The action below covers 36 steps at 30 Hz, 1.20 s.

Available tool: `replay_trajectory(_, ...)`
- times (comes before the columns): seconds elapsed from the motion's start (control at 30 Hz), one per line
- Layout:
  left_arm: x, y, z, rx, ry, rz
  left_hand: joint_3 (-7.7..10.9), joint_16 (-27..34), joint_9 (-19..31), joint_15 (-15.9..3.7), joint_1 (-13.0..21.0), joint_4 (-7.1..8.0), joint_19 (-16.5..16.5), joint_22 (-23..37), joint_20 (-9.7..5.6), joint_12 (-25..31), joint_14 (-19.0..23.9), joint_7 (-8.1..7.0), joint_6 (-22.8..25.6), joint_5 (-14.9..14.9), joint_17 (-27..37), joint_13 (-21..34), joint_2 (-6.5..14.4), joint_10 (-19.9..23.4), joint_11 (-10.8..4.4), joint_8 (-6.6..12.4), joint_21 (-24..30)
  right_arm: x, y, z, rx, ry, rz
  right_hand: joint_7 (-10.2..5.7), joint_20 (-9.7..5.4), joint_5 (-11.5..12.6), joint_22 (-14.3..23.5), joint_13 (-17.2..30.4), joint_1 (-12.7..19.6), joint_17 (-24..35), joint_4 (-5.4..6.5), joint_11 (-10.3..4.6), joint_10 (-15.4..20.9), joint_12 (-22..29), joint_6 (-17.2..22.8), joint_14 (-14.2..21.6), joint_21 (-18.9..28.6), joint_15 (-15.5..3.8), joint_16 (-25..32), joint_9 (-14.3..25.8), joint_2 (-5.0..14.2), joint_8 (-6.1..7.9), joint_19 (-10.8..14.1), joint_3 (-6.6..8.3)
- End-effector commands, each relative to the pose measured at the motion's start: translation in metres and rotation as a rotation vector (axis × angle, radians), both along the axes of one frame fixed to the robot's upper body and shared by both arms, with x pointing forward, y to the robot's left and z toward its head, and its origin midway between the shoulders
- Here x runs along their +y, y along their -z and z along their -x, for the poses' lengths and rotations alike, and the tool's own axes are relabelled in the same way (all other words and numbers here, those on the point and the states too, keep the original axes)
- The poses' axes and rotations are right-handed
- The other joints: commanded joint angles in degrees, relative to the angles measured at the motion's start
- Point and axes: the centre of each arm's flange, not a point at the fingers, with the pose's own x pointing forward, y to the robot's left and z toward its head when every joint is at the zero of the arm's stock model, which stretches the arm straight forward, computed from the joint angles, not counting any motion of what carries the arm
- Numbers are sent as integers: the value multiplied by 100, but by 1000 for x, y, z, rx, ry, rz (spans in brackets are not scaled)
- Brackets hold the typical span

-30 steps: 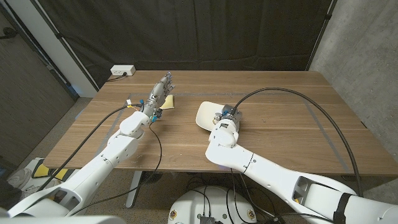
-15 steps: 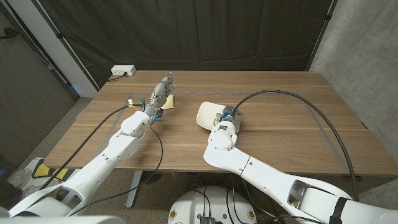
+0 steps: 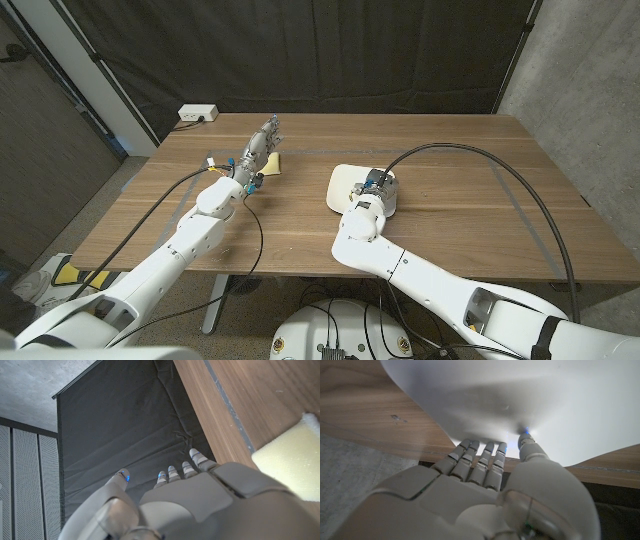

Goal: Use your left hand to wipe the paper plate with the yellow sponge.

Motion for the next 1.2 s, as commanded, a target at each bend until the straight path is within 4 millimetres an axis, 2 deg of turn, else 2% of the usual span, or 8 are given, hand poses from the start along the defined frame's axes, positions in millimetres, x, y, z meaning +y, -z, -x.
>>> replay_trajectory(0.03,7,-3,-10,1,-10,36,13,-4,21,-61,55,-29,27,9,-90,12,29,-14,38,-19,9,21,15,29,8,-8,12,-14,-70,28,-85,56,189,55,-151,34,293,49,-255,54,183,153,214,-8,80,130,7,-704,38,-10,87,-9,122,-123)
replay_trajectory(0.23,9,-4,-14,3,-3,52,12,-4,21,-60,63,-32,34,9,-87,10,37,-13,44,-24,9,21,15,37,22,-11,11,-11,-80,32,-130,52,214,52,-123,52,288,50,-295,57,246,132,300,11,182,202,39,-756,51,-10,266,20,162,-82)
replay_trajectory(0.4,9,-6,-16,-4,4,59,11,-7,21,-56,68,-34,38,9,-80,11,37,-12,52,-27,9,21,15,47,15,-11,10,-9,-87,36,-170,61,231,60,-101,42,287,50,-346,52,270,119,332,15,187,238,70,-767,52,-11,273,14,218,-99)
replay_trajectory(0.63,8,-7,-18,-2,13,60,8,-9,21,-59,75,-36,43,9,-79,8,42,-17,55,-33,10,22,13,52,28,-17,7,-10,-96,37,-189,93,245,31,-96,38,284,50,-361,27,248,109,242,-34,48,251,87,-770,22,-12,243,-46,226,-109)
replay_trajectory(0.8,11,-6,-19,-2,6,57,6,-11,22,-61,79,-36,43,9,-82,5,40,-16,62,-37,11,22,12,54,26,-18,4,-10,-100,37,-189,116,259,-61,-145,45,279,49,-285,12,194,28,-96,-178,-319,64,86,-755,-69,-13,374,-145,146,-33)
replay_trajectory(0.93,15,-8,-18,-12,-11,51,3,-13,22,-69,83,-37,43,9,-84,2,39,-25,65,-40,11,22,10,53,18,-21,1,-11,-100,38,-190,119,261,-58,-153,50,278,50,-235,-1,153,44,-105,-179,-356,76,87,-751,-69,-13,386,-141,133,-4)
replay_trajectory(1.07,19,-11,-16,-23,-22,53,0,-14,22,-70,87,-39,39,9,-78,-1,41,-27,68,-43,11,22,6,52,16,-22,-3,-11,-99,38,-205,112,267,9,-120,36,276,61,-156,5,79,49,395,11,-146,569,202,-863,82,-15,456,-8,296,85)
replay_trajectory(1.2,23,-14,-14,-33,-31,46,-2,-15,22,-69,92,-42,36,9,-73,-2,43,-37,77,-46,11,22,2,57,12,-22,-7,-11,-97,37,-174,109,259,20,-116,37,277,63,-139,2,57,52,503,44,-39,667,244,-871,90,-16,456,28,360,114)
